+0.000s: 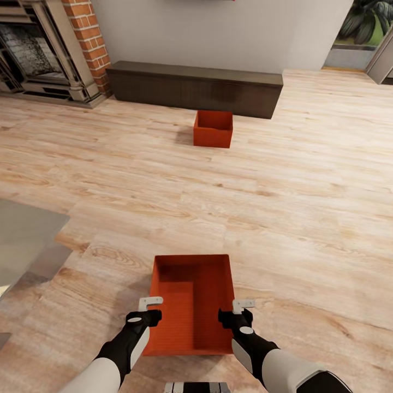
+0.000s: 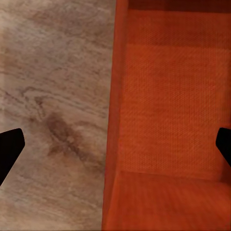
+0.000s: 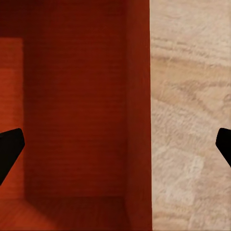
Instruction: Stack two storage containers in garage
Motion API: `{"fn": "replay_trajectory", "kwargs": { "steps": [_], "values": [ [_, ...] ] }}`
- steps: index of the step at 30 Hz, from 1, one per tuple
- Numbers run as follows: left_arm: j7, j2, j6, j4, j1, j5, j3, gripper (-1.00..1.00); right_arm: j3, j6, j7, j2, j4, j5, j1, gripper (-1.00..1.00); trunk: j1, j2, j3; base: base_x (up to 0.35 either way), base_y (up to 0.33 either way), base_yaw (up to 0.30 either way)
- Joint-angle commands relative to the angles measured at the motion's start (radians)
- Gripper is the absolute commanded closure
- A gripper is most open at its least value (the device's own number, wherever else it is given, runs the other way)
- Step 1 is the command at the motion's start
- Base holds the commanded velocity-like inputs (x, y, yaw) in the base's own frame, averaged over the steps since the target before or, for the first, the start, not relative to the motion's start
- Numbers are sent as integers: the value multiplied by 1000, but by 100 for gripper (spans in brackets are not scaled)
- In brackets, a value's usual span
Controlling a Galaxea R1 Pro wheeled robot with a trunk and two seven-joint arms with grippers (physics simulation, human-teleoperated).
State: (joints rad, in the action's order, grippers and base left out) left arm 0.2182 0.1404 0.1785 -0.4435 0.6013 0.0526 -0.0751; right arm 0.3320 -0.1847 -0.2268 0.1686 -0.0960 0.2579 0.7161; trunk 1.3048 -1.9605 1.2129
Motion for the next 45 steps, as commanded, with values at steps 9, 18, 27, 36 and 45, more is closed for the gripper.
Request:
{"fn": "replay_trajectory", "kwargs": {
  "steps": [9, 18, 27, 36, 45],
  "values": [
    [0, 1, 6, -3, 0, 5, -7, -100, 9, -4, -3, 0, 1, 11, 0, -100, 34, -63, 29, 0, 0, 0],
    [0, 1, 4, -3, 0, 6, -6, -100, 9, -5, -3, -1, 1, 10, 1, -100, 69, -126, 57, 0, 0, 0],
    [0, 1, 4, -4, 0, 6, -6, -100, 8, -6, -3, -1, 1, 9, 1, -100, 77, -140, 63, 0, 0, 0],
    [0, -1, 1, -4, 0, 6, -7, -100, 8, -4, -3, -34, 0, 11, 1, -100, 77, -140, 63, 0, 0, 0],
    [0, -1, -3, -4, 0, 6, -8, -100, 9, -4, -3, -38, 0, 10, 1, -100, 77, -140, 63, 0, 0, 0]
  ]
}}
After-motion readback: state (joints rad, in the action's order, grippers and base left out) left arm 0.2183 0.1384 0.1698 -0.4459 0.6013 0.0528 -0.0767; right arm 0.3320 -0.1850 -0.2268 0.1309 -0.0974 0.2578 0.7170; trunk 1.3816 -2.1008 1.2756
